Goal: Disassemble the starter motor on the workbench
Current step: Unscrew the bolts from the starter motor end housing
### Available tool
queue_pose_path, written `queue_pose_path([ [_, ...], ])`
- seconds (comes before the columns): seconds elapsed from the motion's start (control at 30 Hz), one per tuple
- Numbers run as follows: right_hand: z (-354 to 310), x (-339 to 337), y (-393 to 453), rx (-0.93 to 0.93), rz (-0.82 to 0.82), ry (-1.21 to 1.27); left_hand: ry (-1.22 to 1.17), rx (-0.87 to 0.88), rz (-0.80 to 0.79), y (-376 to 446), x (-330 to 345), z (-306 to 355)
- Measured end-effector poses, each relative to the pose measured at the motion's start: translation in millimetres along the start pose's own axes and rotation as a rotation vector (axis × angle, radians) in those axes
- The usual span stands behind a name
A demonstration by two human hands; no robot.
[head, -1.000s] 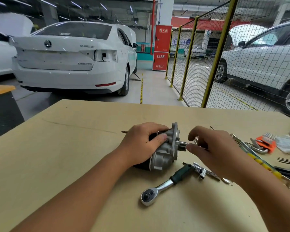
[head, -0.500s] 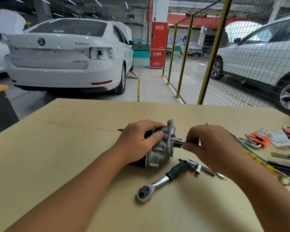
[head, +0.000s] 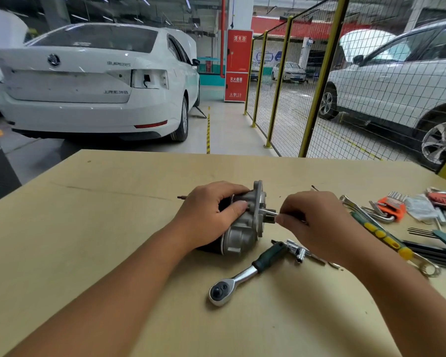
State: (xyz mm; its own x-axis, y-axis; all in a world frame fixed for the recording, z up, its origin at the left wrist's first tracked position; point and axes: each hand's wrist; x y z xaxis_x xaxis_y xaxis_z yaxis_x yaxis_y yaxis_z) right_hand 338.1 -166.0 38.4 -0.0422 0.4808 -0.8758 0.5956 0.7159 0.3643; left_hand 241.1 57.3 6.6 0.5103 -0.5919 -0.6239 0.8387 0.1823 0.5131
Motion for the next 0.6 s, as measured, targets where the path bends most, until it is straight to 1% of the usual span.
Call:
queue_pose_path([
  [0.17,-1.8,-2.2,-1.0,0.038,0.085,-0.067,-0.024,-0.005,0.008,0.1,0.8,-0.4],
  [0.23,-0.8,-2.9,-1.3,0.049,0.101,-0.037,-0.022,-0.005,0.012,0.4,1.2,-0.4],
  [0.37,-1.5,-3.2,-2.5,0.015,0.070,0.050,-0.012,-0.003,0.010,1.0,1.7,-0.2],
  [0.53,4.3,-2.1,2.6,0.018,-0.013,-0.017,-0.004,0.004,0.009,0.5,1.1,-0.2],
  [0.6,4.5,-0.8,2.7,0.017,-0.005,-0.021,-0.002,0.000,0.006,0.4,1.3,-0.5],
])
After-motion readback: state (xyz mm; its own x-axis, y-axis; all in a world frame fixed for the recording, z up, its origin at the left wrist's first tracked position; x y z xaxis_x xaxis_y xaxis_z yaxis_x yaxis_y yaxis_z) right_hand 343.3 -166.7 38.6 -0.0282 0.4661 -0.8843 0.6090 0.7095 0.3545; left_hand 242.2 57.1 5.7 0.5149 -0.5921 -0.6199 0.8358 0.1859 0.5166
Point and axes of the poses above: each hand's wrist, its own y-axis towards the middle knuckle, its own x-axis out of the palm, z = x × y, and after that the axes turned 1 degree about x, right-handed
